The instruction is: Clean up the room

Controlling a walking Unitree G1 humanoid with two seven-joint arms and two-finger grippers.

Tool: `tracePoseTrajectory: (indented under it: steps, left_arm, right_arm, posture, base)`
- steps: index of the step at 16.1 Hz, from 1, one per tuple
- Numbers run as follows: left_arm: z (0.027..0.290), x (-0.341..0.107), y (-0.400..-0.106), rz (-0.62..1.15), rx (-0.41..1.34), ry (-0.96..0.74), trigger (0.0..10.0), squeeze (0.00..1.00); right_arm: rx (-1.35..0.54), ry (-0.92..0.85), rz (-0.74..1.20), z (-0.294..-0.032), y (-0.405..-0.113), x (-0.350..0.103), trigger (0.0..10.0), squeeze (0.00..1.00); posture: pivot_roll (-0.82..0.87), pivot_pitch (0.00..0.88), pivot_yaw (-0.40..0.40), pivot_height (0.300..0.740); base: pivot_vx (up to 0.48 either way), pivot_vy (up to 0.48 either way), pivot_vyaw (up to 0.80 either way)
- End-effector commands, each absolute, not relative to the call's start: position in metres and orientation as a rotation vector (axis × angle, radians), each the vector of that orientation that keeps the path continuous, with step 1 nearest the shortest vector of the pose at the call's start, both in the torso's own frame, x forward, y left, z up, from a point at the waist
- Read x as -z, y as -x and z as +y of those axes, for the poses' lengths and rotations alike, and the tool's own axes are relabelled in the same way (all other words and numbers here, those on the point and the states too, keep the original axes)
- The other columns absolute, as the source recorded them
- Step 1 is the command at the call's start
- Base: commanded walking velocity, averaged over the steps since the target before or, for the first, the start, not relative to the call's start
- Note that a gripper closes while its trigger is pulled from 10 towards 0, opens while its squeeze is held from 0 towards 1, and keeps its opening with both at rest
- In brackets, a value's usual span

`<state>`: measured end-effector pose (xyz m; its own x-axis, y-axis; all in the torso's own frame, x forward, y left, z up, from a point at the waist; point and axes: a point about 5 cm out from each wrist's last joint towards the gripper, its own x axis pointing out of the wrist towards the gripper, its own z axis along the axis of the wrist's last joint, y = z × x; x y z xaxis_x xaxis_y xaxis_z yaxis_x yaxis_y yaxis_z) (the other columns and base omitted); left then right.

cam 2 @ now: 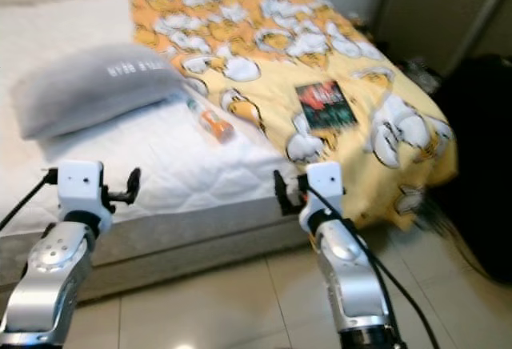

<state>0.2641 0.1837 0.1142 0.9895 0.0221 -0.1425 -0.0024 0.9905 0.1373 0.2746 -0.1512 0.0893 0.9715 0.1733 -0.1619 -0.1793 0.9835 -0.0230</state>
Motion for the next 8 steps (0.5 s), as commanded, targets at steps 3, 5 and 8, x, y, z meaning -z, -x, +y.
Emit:
tracePoseTrajectory:
  steps: [3, 5, 8]
  left_arm:
    - [0.1856, -0.1135, -0.2622, 0.15, -0.009, -0.148, 10.0, 0.0]
    - [0.1858, -0.1133, -0.2623, 0.151, -0.009, -0.148, 10.0, 0.0]
    - [0.1837, -0.1126, -0.2632, 0.151, -0.003, -0.149, 10.0, 0.0]
  right_arm:
    - [-0.164, 0.035, 0.166, -0.1539, -0.2764, -0.0892, 10.0, 0.0]
    - [-0.161, 0.036, 0.168, -0.1545, -0.2768, -0.089, 10.0, 0.0]
    - [-0.16, 0.035, 0.17, -0.1558, -0.2777, -0.0887, 10.0, 0.0]
  posture:
    - [-0.02, 0.0, -0.003, 0.74]
    - [-0.02, 0.0, -0.004, 0.74]
    - [-0.02, 0.0, -0.005, 0.74]
  base:
    - [0.26, 0.0, 0.27]
    - [0.264, 0.0, 0.0]
    - [0.264, 0.0, 0.0]
